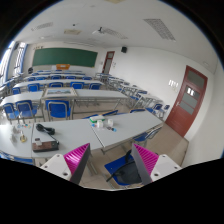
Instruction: Unplug charger
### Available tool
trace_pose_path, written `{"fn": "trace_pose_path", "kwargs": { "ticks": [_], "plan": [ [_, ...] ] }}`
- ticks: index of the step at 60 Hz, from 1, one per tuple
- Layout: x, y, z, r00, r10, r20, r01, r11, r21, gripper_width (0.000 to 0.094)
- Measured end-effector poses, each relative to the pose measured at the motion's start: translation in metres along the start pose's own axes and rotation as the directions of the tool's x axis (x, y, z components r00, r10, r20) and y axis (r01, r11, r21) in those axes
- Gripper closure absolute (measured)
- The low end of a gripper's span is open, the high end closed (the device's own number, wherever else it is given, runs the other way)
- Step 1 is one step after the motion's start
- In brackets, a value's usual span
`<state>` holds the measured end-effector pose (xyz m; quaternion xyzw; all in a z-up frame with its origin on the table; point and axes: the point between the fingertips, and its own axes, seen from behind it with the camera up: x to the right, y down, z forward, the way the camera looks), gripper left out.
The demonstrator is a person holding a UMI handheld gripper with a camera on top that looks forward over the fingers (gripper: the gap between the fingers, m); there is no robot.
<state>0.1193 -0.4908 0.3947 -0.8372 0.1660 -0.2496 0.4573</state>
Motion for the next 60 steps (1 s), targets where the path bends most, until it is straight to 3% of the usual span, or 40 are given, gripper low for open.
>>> {"fn": "trace_pose_path", "kwargs": {
  "ticks": [8,20,26,35,44,49,60],
  "plan": [
    [-0.002,0.011,0.007,1.000,-0.027,0.010,0.027,0.999,-0.024,0.0074],
    [-0.067,0.053,0.059,0.994,-0.090,0.054,0.092,0.995,-0.030,0.0076],
    [-0.130,0.086,0.077,0.984,-0.106,0.141,0.111,0.994,-0.026,0.0074],
    [-0.263,0.134,0.097,0.934,-0.078,0.349,0.099,0.994,-0.044,0.0074],
    [-0.393,0.141,0.120,0.861,-0.004,0.509,0.034,0.998,-0.051,0.0080],
    [-0.449,0.134,0.147,0.834,0.009,0.552,0.014,0.999,-0.037,0.0078],
    [-0.525,0.127,0.213,0.830,-0.008,0.557,0.011,1.000,-0.003,0.0103]
  ]
}}
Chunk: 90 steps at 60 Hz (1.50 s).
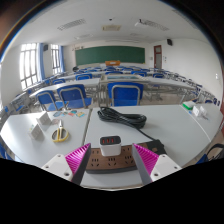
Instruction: Unplug charger
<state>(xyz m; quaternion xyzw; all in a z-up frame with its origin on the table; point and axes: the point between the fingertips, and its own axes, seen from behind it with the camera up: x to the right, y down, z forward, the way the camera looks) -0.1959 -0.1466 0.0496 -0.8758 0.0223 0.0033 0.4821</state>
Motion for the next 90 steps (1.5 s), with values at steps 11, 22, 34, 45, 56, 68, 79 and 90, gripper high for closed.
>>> {"fn": "trace_pose_path", "kwargs": {
  "ticks": [11,22,34,45,56,68,79,90],
  "plan": [
    [0.003,-0.001,0.044,0.999,-0.015,-0.044,0.016,1.000,0.012,0.0463],
    [-0.001,-0.002,0.046,0.999,-0.047,-0.017,0.047,0.999,0.014,0.0691],
    [-0.001,-0.140,-0.025,0.997,-0.077,0.020,0.068,0.953,0.296,0.0728],
    [0.125,-0.221,-0.061,0.995,0.030,-0.100,0.011,0.920,0.391,0.0728],
    [0.240,-0.090,0.021,0.977,0.028,-0.210,-0.012,0.997,0.079,0.0700],
    [0.257,-0.004,0.061,0.990,0.004,-0.140,-0.019,0.995,-0.102,0.0576],
    [0.262,-0.009,0.059,0.993,-0.033,-0.112,0.022,0.995,-0.094,0.0158],
    [0.255,-0.040,0.011,0.993,-0.050,-0.104,0.046,0.998,-0.043,0.0080]
  ]
}}
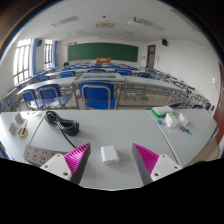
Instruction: Unplug charger
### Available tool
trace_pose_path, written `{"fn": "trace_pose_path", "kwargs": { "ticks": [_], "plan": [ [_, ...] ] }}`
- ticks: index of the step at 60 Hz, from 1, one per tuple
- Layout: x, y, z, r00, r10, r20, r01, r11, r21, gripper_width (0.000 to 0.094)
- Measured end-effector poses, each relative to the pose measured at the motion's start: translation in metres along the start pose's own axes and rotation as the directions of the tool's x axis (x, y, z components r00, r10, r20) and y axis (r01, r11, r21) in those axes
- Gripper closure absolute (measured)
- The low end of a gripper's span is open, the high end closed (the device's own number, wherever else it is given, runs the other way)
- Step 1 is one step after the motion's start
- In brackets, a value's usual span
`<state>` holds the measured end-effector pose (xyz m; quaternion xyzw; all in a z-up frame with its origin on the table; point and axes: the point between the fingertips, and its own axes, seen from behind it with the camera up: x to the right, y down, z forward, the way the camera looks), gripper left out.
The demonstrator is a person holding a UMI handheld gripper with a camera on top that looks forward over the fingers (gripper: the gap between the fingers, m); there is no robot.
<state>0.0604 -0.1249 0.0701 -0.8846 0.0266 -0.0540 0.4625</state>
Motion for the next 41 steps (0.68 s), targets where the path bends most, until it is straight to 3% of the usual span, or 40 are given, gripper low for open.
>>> {"fn": "trace_pose_path", "kwargs": {
  "ticks": [23,41],
  "plan": [
    [-0.034,-0.016,-0.154,0.998,-0.008,-0.056,0.013,0.996,0.090,0.0082],
    [-0.051,0.007,-0.218,0.997,0.002,-0.075,0.005,0.996,0.091,0.0083]
  ]
}}
